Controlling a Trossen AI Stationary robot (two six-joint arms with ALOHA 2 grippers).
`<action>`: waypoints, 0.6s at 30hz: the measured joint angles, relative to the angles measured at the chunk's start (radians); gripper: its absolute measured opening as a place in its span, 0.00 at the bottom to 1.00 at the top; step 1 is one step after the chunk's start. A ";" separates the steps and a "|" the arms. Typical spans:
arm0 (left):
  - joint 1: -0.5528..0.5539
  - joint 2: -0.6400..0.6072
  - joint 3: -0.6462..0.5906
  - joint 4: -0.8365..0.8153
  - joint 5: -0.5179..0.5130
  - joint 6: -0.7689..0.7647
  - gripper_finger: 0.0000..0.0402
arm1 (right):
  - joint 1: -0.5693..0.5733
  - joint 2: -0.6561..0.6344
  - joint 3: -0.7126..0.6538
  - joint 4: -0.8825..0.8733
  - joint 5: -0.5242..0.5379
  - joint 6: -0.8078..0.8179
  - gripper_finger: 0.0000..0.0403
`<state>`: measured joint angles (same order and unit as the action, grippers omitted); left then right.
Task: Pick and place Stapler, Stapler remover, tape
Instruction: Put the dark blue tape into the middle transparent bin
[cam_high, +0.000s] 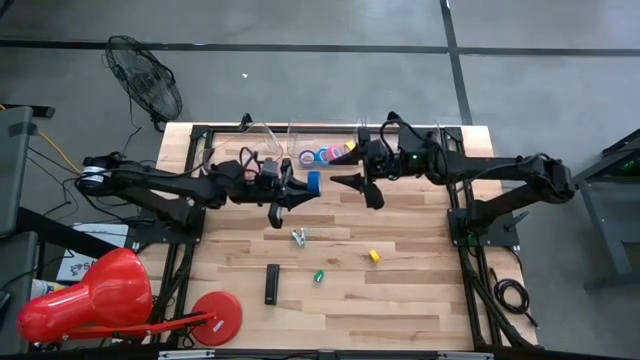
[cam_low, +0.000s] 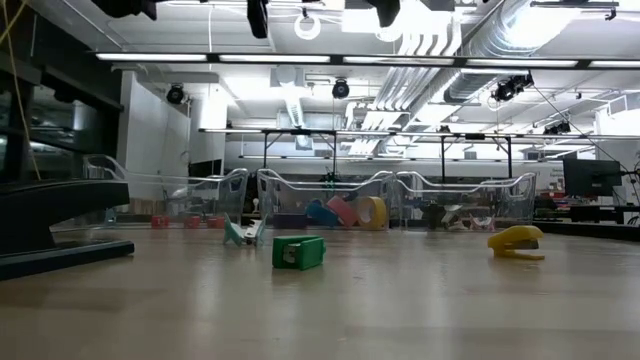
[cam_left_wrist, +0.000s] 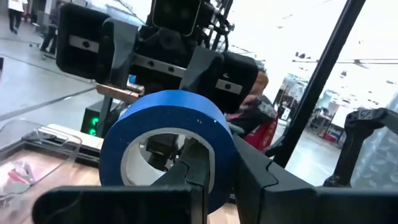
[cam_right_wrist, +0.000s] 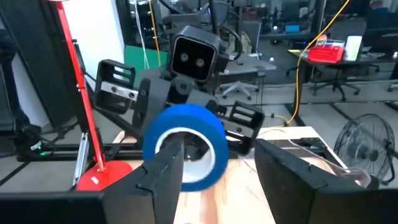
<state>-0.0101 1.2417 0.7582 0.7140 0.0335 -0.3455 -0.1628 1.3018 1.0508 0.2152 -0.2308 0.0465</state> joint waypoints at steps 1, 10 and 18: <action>0.000 0.008 0.000 0.006 -0.001 0.000 0.09 | 0.002 0.006 0.000 0.003 0.000 0.003 0.47; -0.003 0.022 0.000 0.031 0.004 0.000 0.09 | 0.002 0.072 0.000 0.035 -0.008 0.062 0.47; -0.003 0.020 0.000 0.028 0.002 0.000 0.09 | 0.007 0.117 0.000 0.081 -0.032 0.087 0.47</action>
<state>-0.0132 1.2621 0.7586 0.7416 0.0357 -0.3454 -0.1559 1.4192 1.0512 0.2963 -0.2623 0.1331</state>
